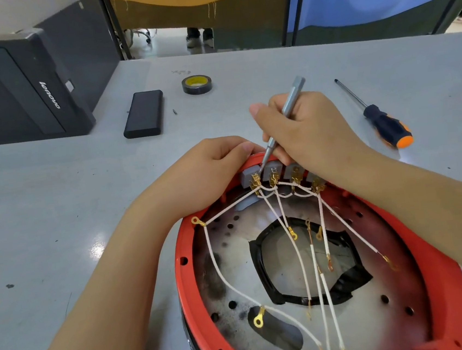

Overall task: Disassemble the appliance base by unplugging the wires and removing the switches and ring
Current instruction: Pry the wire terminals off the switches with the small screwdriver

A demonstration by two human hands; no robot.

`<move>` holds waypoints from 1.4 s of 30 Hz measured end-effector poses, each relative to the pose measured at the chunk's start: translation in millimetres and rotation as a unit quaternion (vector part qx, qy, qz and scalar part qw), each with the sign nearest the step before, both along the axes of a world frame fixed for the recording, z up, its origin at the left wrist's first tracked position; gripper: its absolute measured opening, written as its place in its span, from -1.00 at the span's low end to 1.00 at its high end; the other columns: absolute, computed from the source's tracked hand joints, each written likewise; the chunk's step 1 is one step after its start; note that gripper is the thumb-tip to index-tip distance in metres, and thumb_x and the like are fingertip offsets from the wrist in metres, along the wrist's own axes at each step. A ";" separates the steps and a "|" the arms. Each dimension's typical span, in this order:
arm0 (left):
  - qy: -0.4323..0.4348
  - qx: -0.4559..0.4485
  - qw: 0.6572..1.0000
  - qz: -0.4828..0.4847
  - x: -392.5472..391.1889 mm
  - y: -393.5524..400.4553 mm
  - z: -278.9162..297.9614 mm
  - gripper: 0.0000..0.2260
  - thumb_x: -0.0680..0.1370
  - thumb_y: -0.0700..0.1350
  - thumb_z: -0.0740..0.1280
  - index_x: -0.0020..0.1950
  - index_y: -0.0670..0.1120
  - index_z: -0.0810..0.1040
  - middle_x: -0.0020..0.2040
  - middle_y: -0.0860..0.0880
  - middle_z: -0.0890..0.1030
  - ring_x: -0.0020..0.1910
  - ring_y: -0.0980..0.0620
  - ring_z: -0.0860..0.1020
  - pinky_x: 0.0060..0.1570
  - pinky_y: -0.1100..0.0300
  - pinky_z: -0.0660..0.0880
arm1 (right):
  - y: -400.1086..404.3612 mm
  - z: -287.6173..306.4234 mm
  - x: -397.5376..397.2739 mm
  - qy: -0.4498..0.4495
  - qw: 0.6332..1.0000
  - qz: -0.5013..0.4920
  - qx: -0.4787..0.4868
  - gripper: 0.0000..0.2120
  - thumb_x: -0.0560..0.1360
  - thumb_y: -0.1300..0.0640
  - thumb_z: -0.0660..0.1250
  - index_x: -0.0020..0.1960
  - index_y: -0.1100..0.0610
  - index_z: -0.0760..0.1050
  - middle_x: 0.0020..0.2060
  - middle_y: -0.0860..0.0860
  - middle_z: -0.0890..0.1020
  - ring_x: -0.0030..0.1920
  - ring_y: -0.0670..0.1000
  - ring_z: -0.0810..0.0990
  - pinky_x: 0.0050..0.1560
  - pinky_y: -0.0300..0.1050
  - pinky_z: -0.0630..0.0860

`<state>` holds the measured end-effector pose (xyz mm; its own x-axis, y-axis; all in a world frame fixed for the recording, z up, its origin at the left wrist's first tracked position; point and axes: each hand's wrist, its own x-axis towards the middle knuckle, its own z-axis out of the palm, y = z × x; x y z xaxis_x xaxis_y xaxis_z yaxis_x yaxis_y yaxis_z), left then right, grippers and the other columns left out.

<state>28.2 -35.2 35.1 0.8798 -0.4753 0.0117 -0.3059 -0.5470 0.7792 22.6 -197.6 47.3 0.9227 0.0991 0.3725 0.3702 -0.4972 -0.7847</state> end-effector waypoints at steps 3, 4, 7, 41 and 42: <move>0.001 -0.005 1.000 0.000 0.0 0.7 -0.2 -0.72 0.65 0.05 0.08 0.00 0.20 0.59 -0.10 0.19 0.64 -0.09 0.25 0.56 -0.07 0.41 0.44 | 1.2 -3.2 1.0 -0.007 1.000 -0.005 0.022 -0.59 0.62 0.08 0.18 -0.38 0.17 0.39 -0.67 -0.08 0.41 -0.62 -0.15 0.39 -0.51 -0.42 0.31; 0.000 -0.004 1.000 0.001 0.2 0.5 -0.5 -0.72 0.65 0.06 0.08 0.00 0.19 0.60 -0.09 0.18 0.64 -0.09 0.25 0.56 -0.07 0.41 0.44 | 2.0 -3.7 1.0 -0.011 1.000 -0.004 0.013 -0.59 0.63 0.08 0.17 -0.38 0.17 0.39 -0.66 -0.10 0.41 -0.62 -0.15 0.40 -0.50 -0.43 0.31; -0.002 0.001 1.000 0.002 0.8 0.5 -1.0 -0.71 0.65 0.06 0.07 0.03 0.16 0.60 -0.07 0.17 0.64 -0.07 0.24 0.56 -0.01 0.35 0.45 | 3.7 -5.2 0.4 -0.019 1.000 0.002 -0.001 -0.61 0.63 0.07 0.16 -0.35 0.17 0.39 -0.65 -0.13 0.43 -0.60 -0.16 0.44 -0.48 -0.43 0.33; -0.006 0.025 1.000 0.012 0.0 -1.2 -0.9 -0.63 0.64 0.10 0.05 0.08 -0.05 0.58 0.02 -0.11 0.64 0.03 -0.11 0.57 0.10 -0.02 0.48 | 11.9 -3.9 1.3 -0.029 0.998 0.049 -0.012 -0.60 0.63 0.06 0.17 -0.35 0.18 0.36 -0.62 -0.21 0.46 -0.54 -0.21 0.48 -0.45 -0.44 0.33; -0.006 0.024 1.000 0.011 -0.1 -1.4 -0.6 -0.63 0.64 0.10 0.05 0.08 -0.04 0.59 0.01 -0.10 0.64 0.03 -0.11 0.57 0.12 -0.03 0.48 | 12.6 -4.1 2.0 -0.026 0.998 0.050 -0.016 -0.60 0.63 0.05 0.17 -0.34 0.18 0.37 -0.62 -0.22 0.47 -0.54 -0.21 0.48 -0.44 -0.43 0.34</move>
<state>28.1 -36.6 34.5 0.8896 -0.4567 -0.0010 -0.3024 -0.5908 0.7480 24.6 -185.0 43.3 0.8873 0.2023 0.4145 0.4587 -0.4812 -0.7470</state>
